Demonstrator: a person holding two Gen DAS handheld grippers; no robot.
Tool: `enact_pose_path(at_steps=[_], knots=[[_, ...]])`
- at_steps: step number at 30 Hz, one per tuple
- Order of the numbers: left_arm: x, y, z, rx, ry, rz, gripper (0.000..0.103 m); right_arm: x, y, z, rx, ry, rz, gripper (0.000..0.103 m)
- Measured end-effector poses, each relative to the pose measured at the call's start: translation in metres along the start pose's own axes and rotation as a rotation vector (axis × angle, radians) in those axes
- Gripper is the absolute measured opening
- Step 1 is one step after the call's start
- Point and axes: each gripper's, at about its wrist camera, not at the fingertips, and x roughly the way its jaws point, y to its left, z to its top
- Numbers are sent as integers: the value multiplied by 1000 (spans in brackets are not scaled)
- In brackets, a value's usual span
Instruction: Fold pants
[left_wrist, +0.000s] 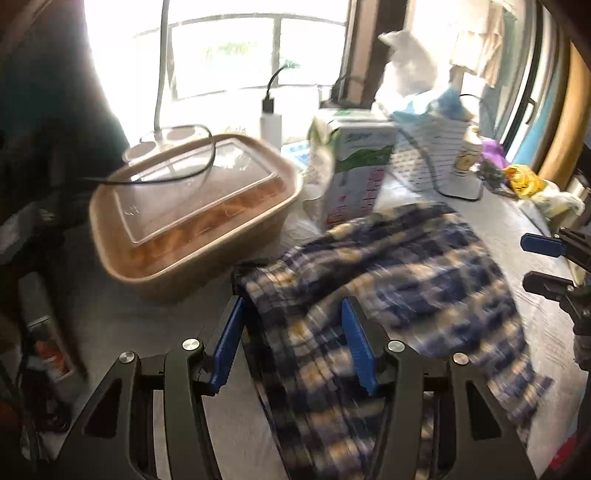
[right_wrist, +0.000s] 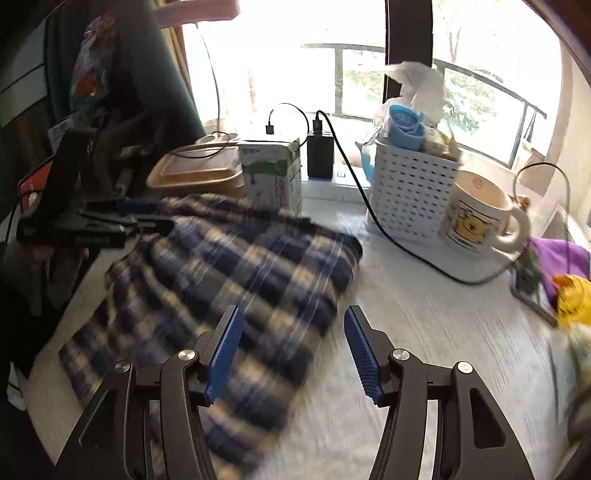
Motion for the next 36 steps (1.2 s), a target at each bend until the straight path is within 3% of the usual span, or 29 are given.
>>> enact_pose_path(at_steps=[3, 6, 8, 9, 16, 21, 25, 27, 29, 32, 33, 35, 36], knots=[[15, 10, -1, -35, 23, -15, 54, 35, -4, 9, -3, 37, -9, 59], [23, 18, -4, -58, 28, -23, 66, 73, -9, 11, -19, 94, -72, 60], [26, 27, -7, -89, 37, -32, 73, 86, -22, 15, 37, 96, -104, 90], [24, 31, -8, -104, 37, -49, 73, 88, -28, 17, 68, 110, -91, 91], [-6, 36, -8, -100, -9, -68, 73, 46, -28, 27, 83, -4, -36, 91], [17, 35, -5, -101, 25, -97, 73, 48, -46, 28, 149, -18, -10, 91], [30, 34, 2, -101, 24, -132, 73, 62, -62, 21, 239, -19, 79, 91], [32, 35, 7, -112, 30, -142, 73, 69, -60, 19, 248, -9, 94, 87], [34, 34, 10, -106, 36, -146, 73, 77, -57, 21, 253, 2, 118, 75], [36, 30, 11, -67, 34, -143, 72, 85, -51, 27, 239, 6, 135, 71], [36, 29, 10, -61, 26, -144, 71, 89, -50, 29, 234, 17, 140, 71], [37, 24, 8, -45, 2, -145, 52, 95, -46, 32, 227, 19, 141, 70], [37, 21, 8, -37, -6, -142, 48, 98, -44, 34, 226, 19, 142, 70]])
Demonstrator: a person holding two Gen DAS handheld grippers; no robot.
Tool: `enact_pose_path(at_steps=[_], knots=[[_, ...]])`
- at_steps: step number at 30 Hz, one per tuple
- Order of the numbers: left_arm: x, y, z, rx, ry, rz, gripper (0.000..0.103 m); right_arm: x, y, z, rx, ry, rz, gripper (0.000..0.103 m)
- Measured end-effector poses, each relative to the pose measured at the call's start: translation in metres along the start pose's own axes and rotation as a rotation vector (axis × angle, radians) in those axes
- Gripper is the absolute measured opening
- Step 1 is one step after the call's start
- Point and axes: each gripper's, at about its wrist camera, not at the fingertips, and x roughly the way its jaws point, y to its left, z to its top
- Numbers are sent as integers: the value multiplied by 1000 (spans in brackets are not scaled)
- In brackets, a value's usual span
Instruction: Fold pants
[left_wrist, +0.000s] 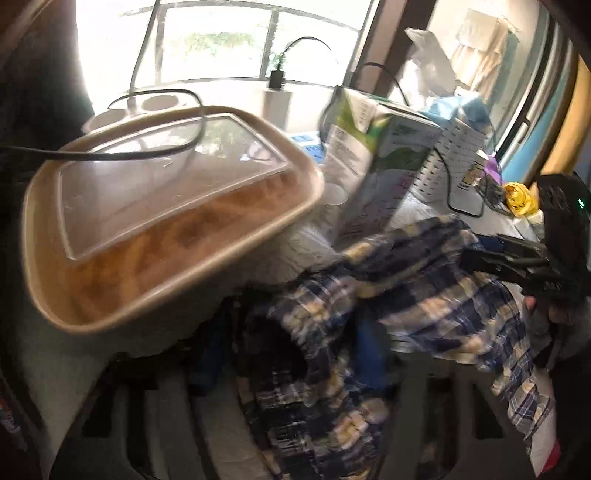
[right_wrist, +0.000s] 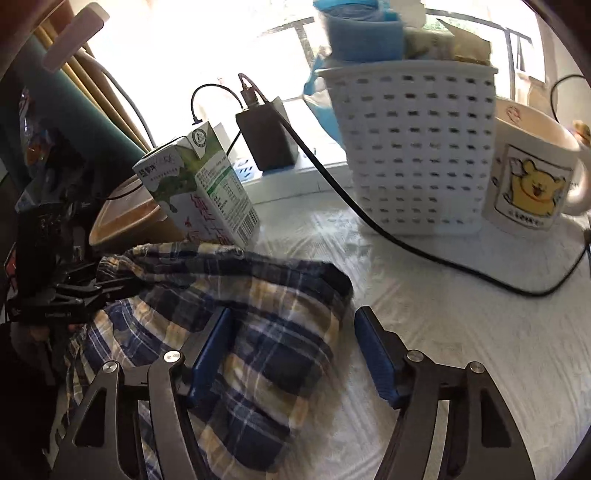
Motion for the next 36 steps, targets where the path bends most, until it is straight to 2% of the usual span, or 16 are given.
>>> enact_pose_path(at_steps=[3, 4, 6, 7, 8, 9, 11, 14, 18, 23, 36], knots=[[3, -12, 0, 32, -5, 16, 35, 6, 4, 3, -2, -4, -5, 67], [3, -13, 0, 30, -6, 12, 32, 7, 7, 2, -11, 1, -4, 59], [3, -15, 0, 34, -11, 17, 31, 10, 12, 2, -24, 2, -19, 56], [2, -14, 0, 34, -13, 16, 28, 11, 14, 2, -25, 5, -3, 48], [1, -14, 0, 30, -16, 12, 26, 13, 15, 3, -22, 6, 2, 42], [1, -15, 0, 32, -18, 12, 25, 13, 16, 3, -19, 5, 1, 41], [-2, -17, 1, 34, -22, 10, 22, 12, 16, 3, -21, -7, 7, 28], [-10, -21, 3, 29, -37, 7, 20, 6, 20, 2, -39, -22, 2, 22], [-24, -28, 3, 33, -62, 5, 19, -6, 32, 2, -57, -55, -22, 20], [-48, -31, 0, 29, -106, 13, 19, -40, 59, 6, -114, -138, -50, 19], [-137, -57, -24, 50, -280, 30, 19, -130, 116, -12, -216, -292, -93, 18]])
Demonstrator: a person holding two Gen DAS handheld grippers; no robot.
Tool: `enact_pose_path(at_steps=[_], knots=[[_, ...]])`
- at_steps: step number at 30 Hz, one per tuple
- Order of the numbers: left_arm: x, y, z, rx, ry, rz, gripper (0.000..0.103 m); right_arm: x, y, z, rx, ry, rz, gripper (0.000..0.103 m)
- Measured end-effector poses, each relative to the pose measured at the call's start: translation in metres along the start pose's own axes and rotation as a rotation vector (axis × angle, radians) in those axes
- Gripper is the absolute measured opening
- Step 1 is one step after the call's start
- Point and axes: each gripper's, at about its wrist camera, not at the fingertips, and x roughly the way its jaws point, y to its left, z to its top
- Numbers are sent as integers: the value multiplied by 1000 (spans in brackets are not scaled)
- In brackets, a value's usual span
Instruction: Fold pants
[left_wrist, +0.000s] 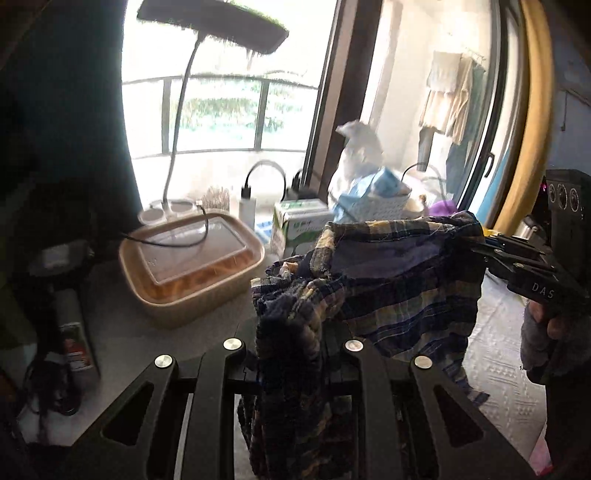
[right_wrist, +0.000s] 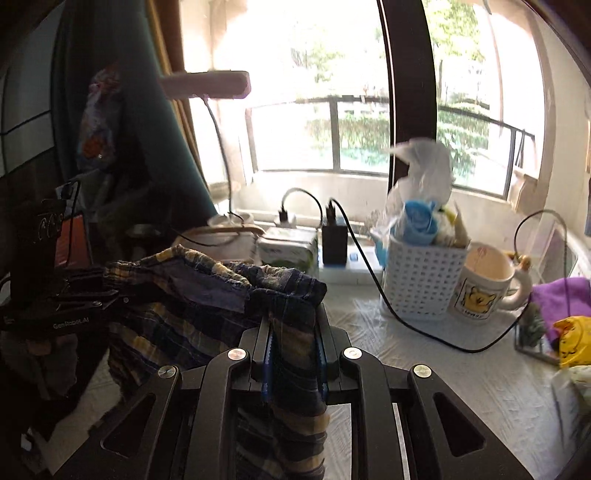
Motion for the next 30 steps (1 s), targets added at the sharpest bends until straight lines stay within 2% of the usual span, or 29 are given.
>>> enact_pose_path(at_steps=[10, 16, 22, 30], knots=[[-72, -22, 2, 23, -131, 13, 19, -82, 43, 12, -78, -145, -28, 17], [-119, -29, 6, 23, -184, 59, 19, -125, 77, 24, -127, -232, -21, 17], [-176, -32, 6, 33, -277, 86, 19, -165, 111, 31, -169, -317, -8, 17], [-257, -36, -2, 75, -405, 160, 19, -207, 160, 37, -229, -411, 39, 17]])
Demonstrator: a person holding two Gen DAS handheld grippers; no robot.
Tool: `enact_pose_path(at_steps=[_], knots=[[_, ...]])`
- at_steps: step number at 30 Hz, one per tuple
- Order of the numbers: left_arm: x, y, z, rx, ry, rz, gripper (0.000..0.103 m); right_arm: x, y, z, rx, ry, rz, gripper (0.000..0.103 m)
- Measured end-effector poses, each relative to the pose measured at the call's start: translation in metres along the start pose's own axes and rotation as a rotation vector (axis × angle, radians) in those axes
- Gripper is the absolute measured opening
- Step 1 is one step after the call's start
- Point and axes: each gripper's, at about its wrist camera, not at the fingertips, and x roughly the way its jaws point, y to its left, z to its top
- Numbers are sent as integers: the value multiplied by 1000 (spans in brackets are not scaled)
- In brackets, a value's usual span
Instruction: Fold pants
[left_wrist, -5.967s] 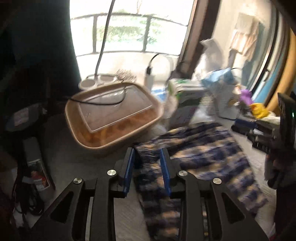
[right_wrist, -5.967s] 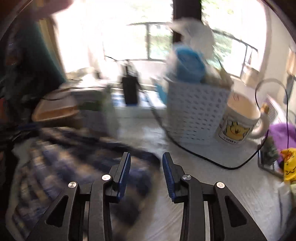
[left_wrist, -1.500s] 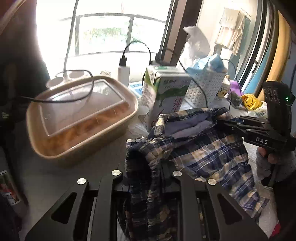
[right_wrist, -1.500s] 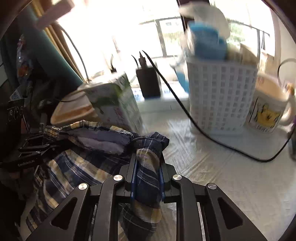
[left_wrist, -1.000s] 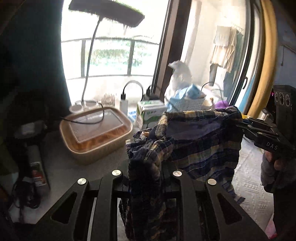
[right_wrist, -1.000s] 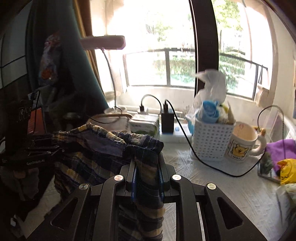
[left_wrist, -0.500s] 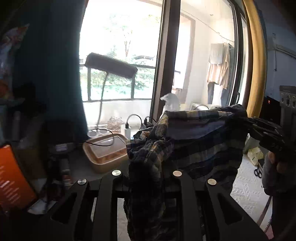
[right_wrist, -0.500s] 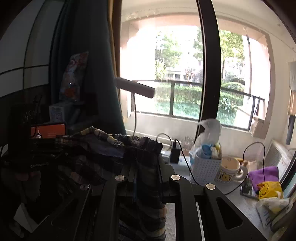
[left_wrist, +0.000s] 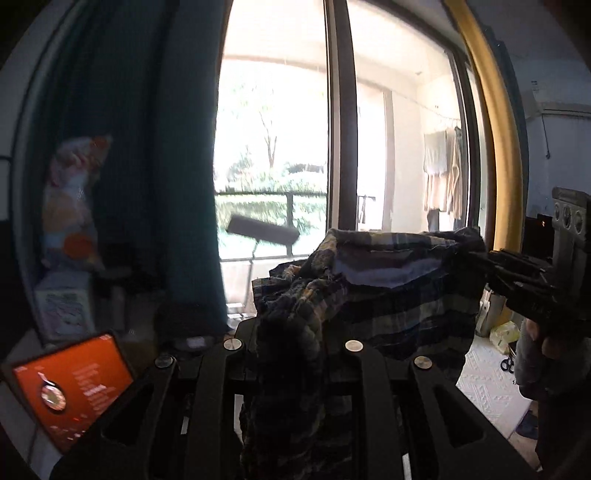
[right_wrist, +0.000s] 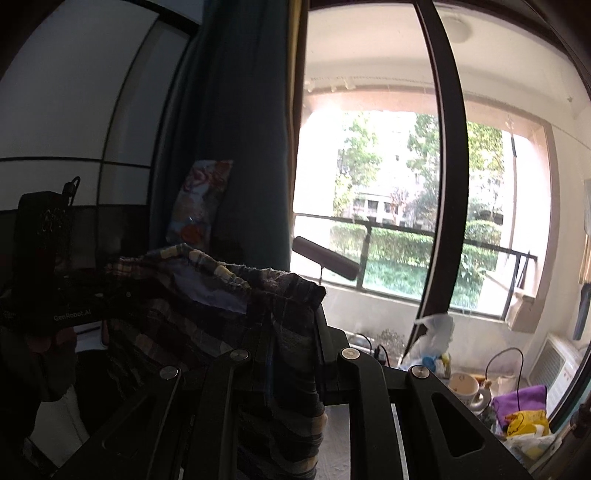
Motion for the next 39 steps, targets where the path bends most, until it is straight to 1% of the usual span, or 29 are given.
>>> enact_pose_path(at_steps=[4, 9, 11, 13, 15, 18, 21, 23, 24, 25, 26, 29, 32, 39], knots=[[-32, 13, 3, 3, -35, 36, 19, -11, 27, 12, -31, -39, 39, 17], [-69, 31, -6, -10, -51, 75, 19, -19, 72, 15, -86, -44, 98, 17], [-76, 41, -14, -20, -23, 84, 19, -22, 89, 13, -95, -46, 130, 17], [-76, 50, -23, -37, 8, 75, 19, -22, 102, 12, -87, -43, 166, 17], [-72, 60, -37, -43, 59, 89, 19, -16, 113, 6, -66, -31, 202, 17], [-57, 73, -57, -59, 143, 104, 19, 0, 124, -5, -36, 6, 235, 17], [-25, 85, -84, -87, 245, 136, 19, 37, 131, -32, -9, 98, 238, 17], [-1, 96, -106, -102, 309, 163, 19, 68, 134, -55, -36, 171, 180, 17], [10, 100, -114, -105, 331, 166, 19, 82, 134, -65, -43, 201, 163, 17], [21, 103, -122, -108, 354, 166, 19, 102, 131, -80, -40, 250, 147, 17], [37, 109, -134, -116, 392, 170, 19, 116, 128, -89, -34, 281, 138, 16], [70, 120, -158, -136, 466, 167, 19, 155, 115, -118, 3, 365, 120, 17], [89, 130, -170, -156, 506, 161, 19, 184, 105, -139, 43, 423, 124, 17], [123, 144, -184, -184, 560, 157, 19, 233, 89, -170, 69, 493, 129, 16]])
